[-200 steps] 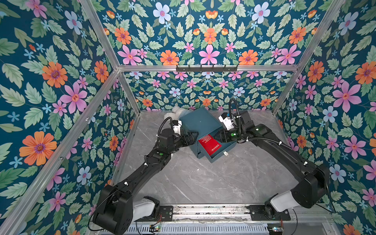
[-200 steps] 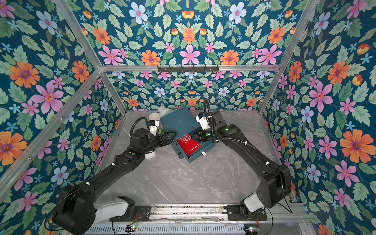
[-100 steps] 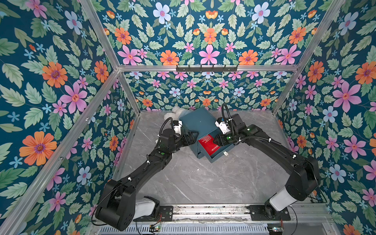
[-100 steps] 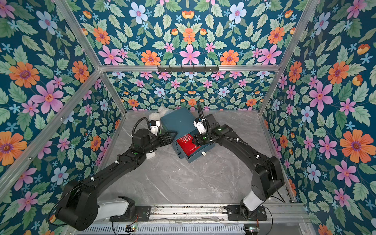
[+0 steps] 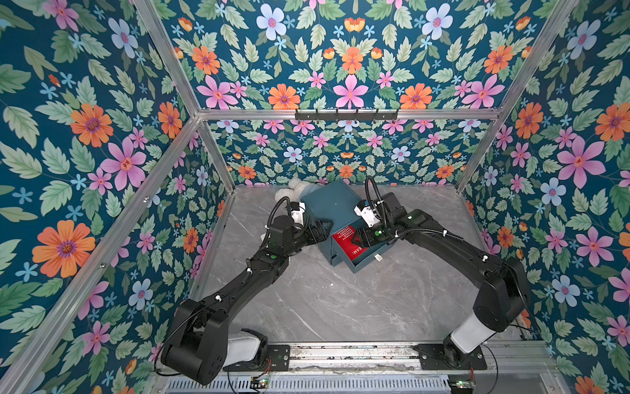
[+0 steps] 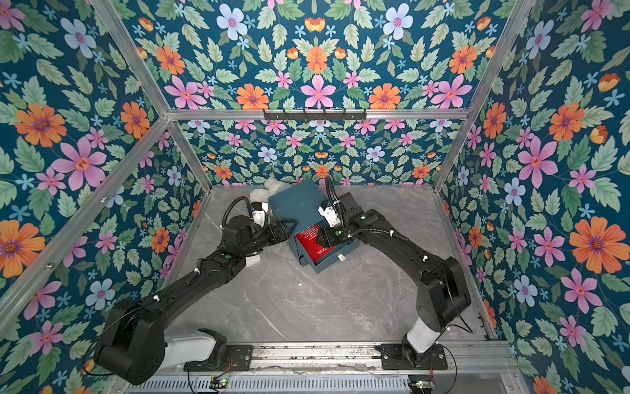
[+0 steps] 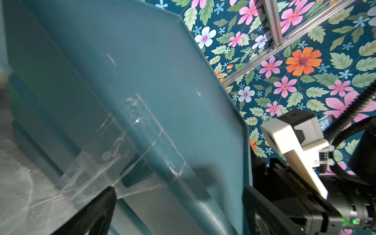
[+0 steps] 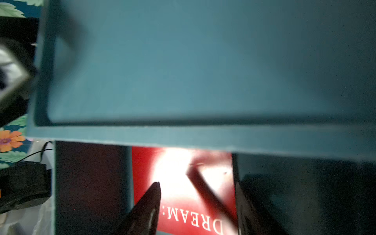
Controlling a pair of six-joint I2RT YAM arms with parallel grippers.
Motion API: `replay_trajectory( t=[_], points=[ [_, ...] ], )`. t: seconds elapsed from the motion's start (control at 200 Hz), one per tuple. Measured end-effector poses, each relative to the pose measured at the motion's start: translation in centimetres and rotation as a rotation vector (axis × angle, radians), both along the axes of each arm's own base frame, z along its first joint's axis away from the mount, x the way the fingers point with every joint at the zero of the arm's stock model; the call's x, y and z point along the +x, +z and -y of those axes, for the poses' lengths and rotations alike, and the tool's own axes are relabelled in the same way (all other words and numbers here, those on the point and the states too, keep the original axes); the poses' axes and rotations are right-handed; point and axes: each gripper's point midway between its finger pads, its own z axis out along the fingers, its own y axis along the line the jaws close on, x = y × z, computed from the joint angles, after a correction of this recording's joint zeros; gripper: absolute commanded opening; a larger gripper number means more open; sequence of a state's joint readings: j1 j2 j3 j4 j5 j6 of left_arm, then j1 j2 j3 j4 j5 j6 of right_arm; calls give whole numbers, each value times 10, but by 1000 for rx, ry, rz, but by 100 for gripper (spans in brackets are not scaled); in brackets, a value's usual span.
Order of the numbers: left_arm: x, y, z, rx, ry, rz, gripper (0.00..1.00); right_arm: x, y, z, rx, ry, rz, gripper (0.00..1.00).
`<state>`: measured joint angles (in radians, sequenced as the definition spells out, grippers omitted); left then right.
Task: Take the postcards out of the drawer
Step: Pick up the postcard from the drawer.
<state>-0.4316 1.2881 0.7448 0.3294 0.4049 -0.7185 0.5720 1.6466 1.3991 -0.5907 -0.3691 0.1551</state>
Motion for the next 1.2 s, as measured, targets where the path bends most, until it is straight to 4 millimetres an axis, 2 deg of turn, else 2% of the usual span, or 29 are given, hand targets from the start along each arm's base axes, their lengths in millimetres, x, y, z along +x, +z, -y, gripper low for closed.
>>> replay_trajectory(
  t=[0.33,0.665,1.2],
  points=[
    [4,1,-1,2,11,3,100,-13,9,-19,144,30,-90,61],
    [3,-1,-1,-4,12,1,100,-17,36,-24,270,20,-110,61],
    [3,0,-1,-13,14,11,100,-23,24,-29,341,-17,-207,48]
  ],
)
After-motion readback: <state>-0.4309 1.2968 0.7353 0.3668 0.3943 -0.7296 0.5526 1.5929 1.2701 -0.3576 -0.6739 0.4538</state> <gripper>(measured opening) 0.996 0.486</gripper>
